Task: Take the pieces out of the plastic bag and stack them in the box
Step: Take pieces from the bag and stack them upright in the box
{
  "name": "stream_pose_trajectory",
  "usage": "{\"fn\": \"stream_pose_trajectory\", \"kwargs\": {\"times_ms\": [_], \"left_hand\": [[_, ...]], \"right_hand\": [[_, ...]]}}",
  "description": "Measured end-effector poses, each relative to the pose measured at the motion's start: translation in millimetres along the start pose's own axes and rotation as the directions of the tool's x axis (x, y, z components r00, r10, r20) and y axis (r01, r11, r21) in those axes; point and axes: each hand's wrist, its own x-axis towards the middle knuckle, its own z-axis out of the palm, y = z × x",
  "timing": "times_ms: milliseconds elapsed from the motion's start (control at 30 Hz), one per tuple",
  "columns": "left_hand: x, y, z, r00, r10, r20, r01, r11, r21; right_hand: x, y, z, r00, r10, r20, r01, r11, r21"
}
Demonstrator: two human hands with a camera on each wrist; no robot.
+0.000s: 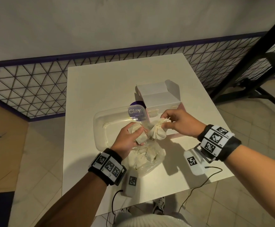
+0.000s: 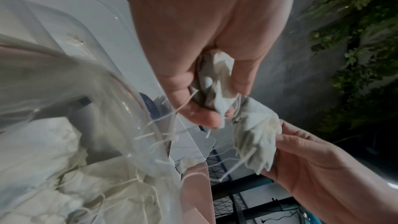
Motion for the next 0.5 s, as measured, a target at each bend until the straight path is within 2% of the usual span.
{"fn": "stream_pose_trajectory", "kwargs": {"times_ms": [133,200,300,367,500], "left_hand": [[11,-1,4,1.0,-0.001,-0.031,0.007,0.978,0.209],[18,0,8,1.0,-0.009,-0.016,0.014,0.939,0.345],[33,7,14,0.994,0.022,0.105,-0.079,0.812,0.578],[44,14,18,0.981,0.022,0.192,-0.149,0.721,0.677],[63,11,27,0.953,-0.071,0.296,-0.212,0.541,0.814]], "right_hand": [[11,10,-22,0.994,-0.01,-0.107,-0.008,0.986,-0.165],[25,25,-34,0.984,0.011,-0.177,-0.062,0.956,-0.287],[48,55,-50,0.966,0.108,-0.235,-0.199,0.892,-0.406],[63,73,-55,0.96,0.171,-0.221,-0.262,0.824,-0.502],[85,89,-56,0.955,0.257,-0.15,-0.294,0.725,-0.623]]}}
